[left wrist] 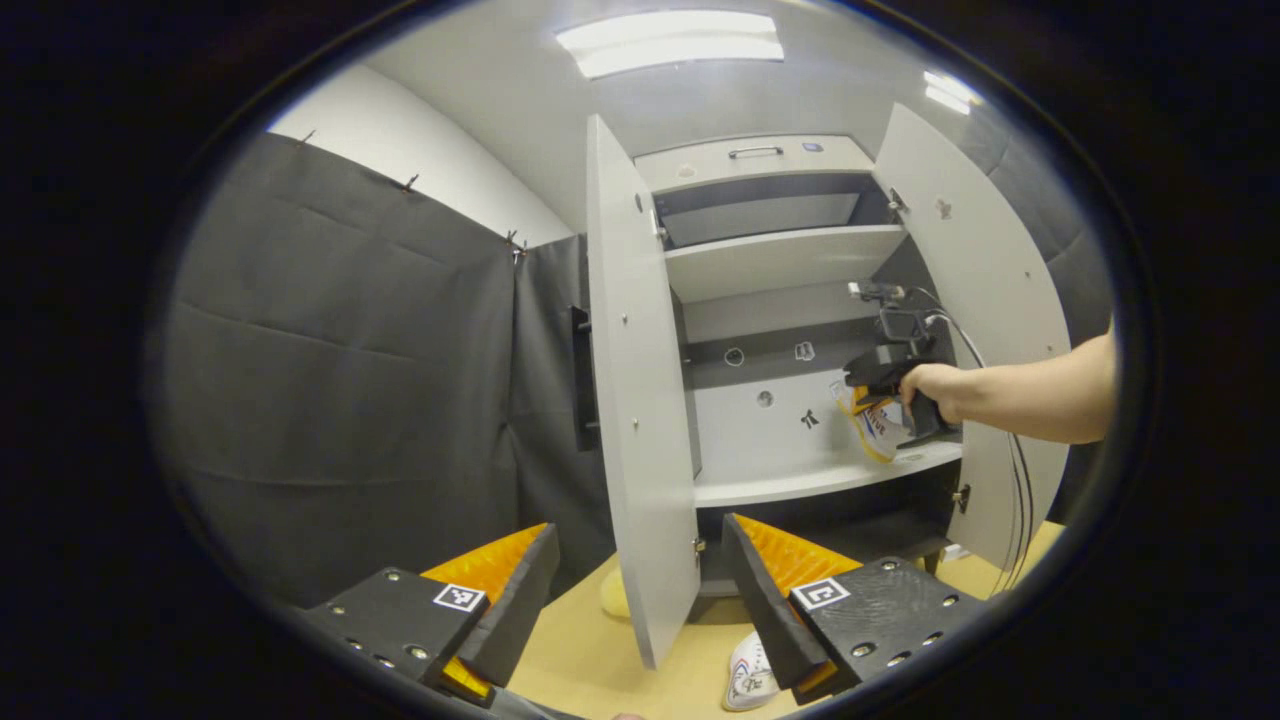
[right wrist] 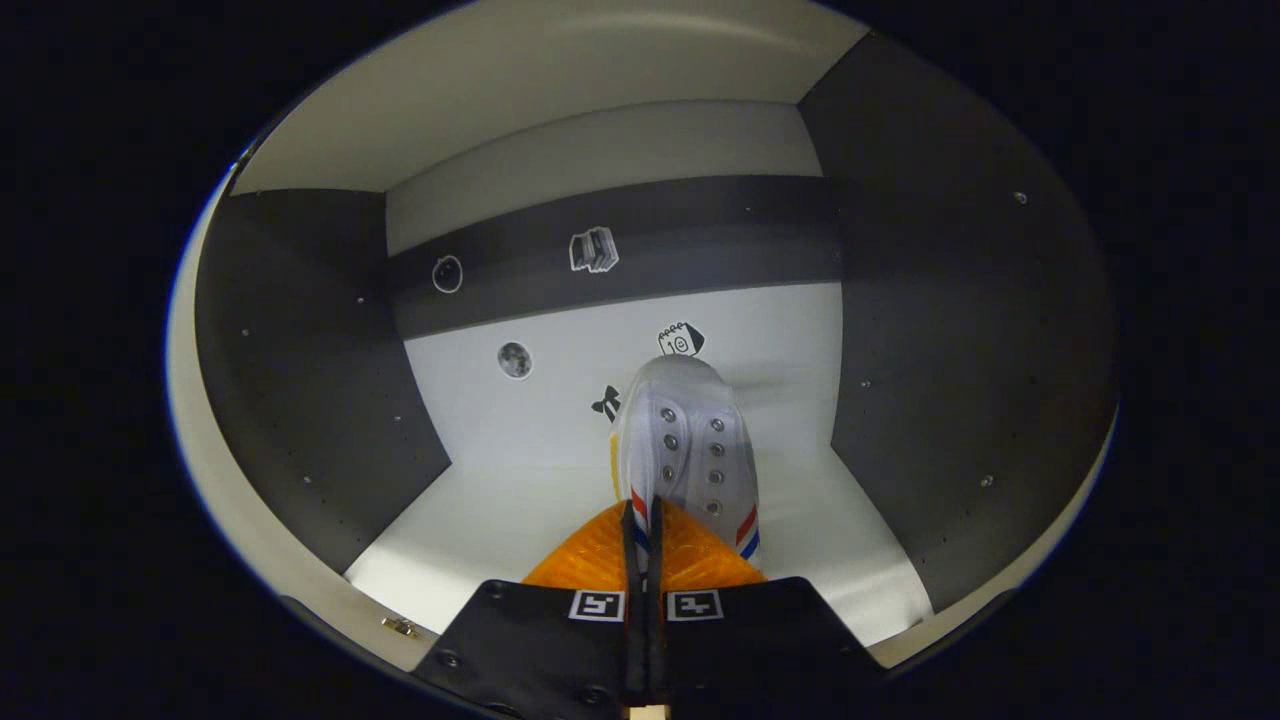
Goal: Grab one shoe with the right hand and put it into the shoe cabinet, grab the other shoe with the left hand and put it into the shoe cabinet; then close the right door with the right hand and the left door with the left hand.
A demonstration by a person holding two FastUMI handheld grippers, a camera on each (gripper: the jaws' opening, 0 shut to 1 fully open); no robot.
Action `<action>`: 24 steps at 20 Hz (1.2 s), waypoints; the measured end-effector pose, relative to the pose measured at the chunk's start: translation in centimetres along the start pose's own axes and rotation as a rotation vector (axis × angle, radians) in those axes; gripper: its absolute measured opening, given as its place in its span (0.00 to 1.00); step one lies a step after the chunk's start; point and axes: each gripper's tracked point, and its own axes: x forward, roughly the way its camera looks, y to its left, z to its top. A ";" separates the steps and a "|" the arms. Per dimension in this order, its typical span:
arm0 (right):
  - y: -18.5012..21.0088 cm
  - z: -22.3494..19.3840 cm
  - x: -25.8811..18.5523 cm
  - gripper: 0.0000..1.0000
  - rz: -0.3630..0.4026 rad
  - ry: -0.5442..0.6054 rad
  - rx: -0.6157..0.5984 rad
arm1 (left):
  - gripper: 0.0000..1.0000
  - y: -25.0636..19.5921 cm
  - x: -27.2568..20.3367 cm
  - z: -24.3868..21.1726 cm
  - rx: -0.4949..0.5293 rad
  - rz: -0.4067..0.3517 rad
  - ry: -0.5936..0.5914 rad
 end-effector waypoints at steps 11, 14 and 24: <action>0.1 -3.3 4.6 0.07 -0.065 0.111 0.010 | 0.94 0.4 0.2 -0.4 0.015 0.034 0.010; 0.6 -3.0 2.9 0.36 -0.041 0.076 -0.026 | 0.95 0.2 0.2 -0.6 0.020 0.019 0.025; 0.3 -0.6 -12.3 0.98 0.054 -0.272 -0.095 | 0.95 -1.7 0.4 -1.4 -0.053 -0.136 0.053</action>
